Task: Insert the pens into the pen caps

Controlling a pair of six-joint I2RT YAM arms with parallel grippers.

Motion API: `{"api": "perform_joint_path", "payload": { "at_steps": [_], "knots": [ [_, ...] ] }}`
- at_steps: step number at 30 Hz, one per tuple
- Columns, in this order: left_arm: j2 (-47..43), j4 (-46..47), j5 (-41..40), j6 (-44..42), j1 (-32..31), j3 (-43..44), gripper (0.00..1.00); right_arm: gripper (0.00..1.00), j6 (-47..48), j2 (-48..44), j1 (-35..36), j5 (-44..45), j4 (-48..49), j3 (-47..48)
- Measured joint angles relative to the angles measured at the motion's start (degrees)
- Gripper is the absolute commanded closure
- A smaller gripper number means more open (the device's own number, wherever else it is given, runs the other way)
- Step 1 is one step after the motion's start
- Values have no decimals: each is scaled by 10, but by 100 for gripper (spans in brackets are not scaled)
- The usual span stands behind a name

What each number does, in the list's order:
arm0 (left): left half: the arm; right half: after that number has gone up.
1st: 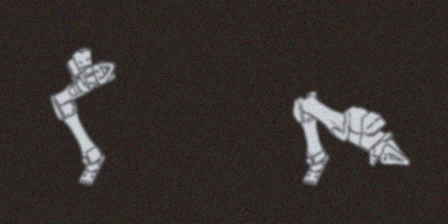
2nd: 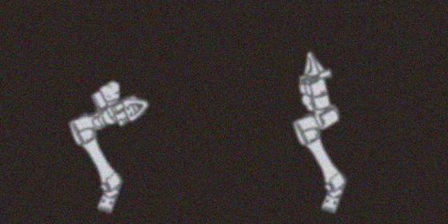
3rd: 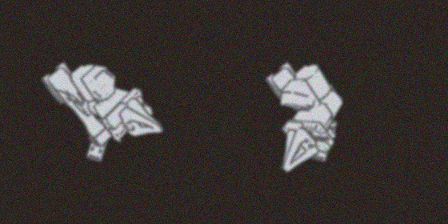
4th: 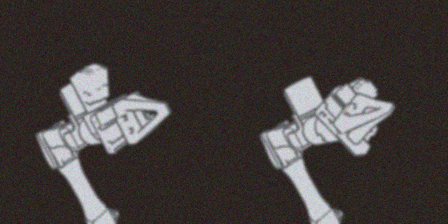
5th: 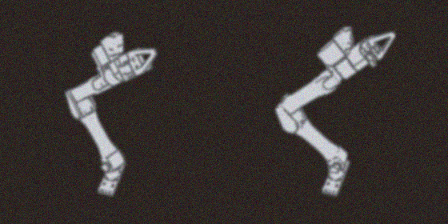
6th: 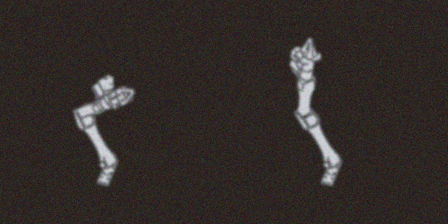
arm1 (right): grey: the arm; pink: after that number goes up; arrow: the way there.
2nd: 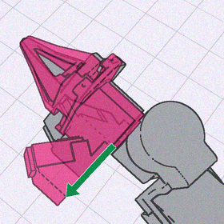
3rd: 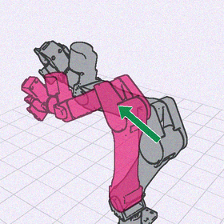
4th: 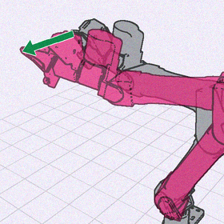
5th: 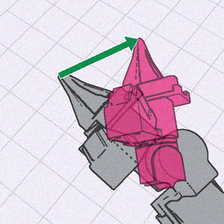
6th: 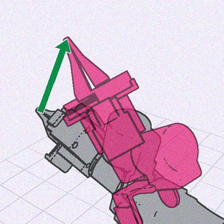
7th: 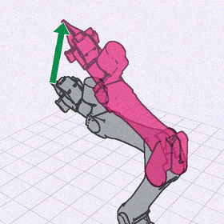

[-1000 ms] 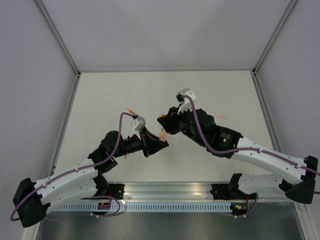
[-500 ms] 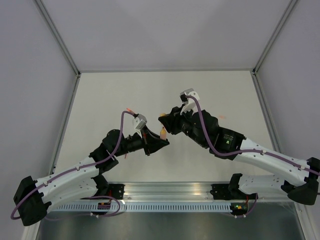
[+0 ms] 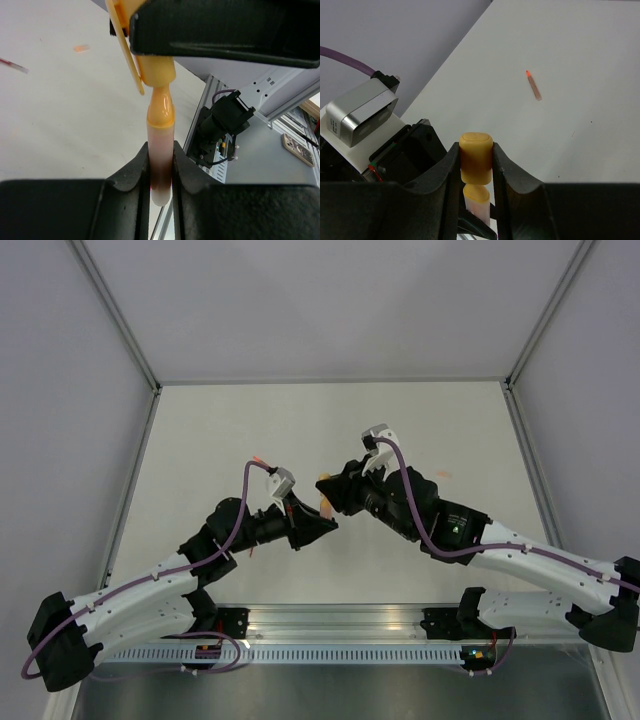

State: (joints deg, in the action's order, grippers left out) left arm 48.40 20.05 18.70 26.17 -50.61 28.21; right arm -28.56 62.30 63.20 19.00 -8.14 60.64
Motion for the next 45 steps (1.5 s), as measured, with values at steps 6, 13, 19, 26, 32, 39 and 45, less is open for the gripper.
{"api": "perform_joint_path", "payload": {
  "at_steps": [6,13,19,26,32,39,45],
  "knots": [
    [0,-10,-7,0,0,0,98,100,-11,-10,10,-1,22,-37],
    [0,-28,-10,0,-1,0,98,100,-14,-14,34,40,47,-60],
    [4,-43,-17,1,-4,1,98,100,-9,-4,67,105,56,-66],
    [3,-58,-25,2,-7,1,98,99,-5,5,104,186,61,-69],
    [2,-84,-45,6,-8,1,98,99,-5,34,117,229,59,-65],
    [-14,-104,-62,8,-9,2,98,90,-7,46,125,244,63,-64],
    [-33,-106,-70,9,-9,1,98,77,-7,47,128,238,86,-65]
  ]
}}
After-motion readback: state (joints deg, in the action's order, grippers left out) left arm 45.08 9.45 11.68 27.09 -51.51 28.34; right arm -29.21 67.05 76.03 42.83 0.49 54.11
